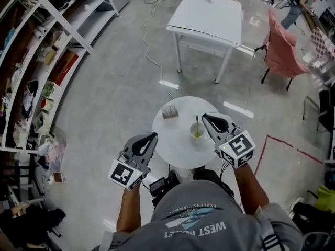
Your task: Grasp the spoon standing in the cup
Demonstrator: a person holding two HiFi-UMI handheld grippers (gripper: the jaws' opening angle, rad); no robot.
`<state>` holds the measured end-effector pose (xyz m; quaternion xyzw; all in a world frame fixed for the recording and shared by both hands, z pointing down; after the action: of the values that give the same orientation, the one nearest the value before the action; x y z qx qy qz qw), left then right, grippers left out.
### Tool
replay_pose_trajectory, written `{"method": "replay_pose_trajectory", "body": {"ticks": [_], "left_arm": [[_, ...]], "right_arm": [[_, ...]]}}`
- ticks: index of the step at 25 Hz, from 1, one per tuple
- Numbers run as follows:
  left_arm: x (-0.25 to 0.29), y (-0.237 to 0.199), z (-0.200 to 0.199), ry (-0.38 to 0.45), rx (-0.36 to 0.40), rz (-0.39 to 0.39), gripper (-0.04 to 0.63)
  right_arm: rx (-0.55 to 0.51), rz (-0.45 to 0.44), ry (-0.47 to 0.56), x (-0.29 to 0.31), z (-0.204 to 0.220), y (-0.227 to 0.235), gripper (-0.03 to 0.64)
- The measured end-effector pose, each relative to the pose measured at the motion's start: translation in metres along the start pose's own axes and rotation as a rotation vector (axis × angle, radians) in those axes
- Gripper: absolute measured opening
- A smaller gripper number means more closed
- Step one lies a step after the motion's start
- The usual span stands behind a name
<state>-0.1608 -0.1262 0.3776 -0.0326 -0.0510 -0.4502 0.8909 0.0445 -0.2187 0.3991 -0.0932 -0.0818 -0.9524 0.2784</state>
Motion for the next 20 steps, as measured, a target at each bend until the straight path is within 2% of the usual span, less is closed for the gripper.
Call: {"method": "replay_pose_trajectory", "body": {"ticks": [5,10,14,20], "left_arm": [[0.011,0.0,0.012,-0.039,-0.011,-0.047,0.005],[0.015,0.001,0.02,-0.076,-0.071,-0.085,0.005],[0.017,-0.001,0.036,-0.112,-0.083,-0.091,0.005],[0.029,-0.002,0.054,-0.123,-0.106,-0.088,0.005]], "right_arm": [[0.012,-0.044,-0.035,0.015,0.015,0.026,0.002],[0.045,-0.063,-0.083,0.027,0.031,0.042,0.002],[0.063,-0.074,-0.123,0.042,0.053,0.052,0.002],[0.105,-0.087,-0.19,0.06,0.101,0.065,0.002]]}}
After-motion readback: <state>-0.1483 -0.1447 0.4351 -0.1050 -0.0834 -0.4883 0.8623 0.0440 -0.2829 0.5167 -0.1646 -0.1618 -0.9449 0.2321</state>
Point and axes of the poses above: the fingertips, and each gripper's own axes: x forward along the fingers, y to its right, z out of its underside, the point moved 5 cm from there along -x, backward along the fingers, and after that the axes turned 3 degrees about y, right-handed, at the moved point
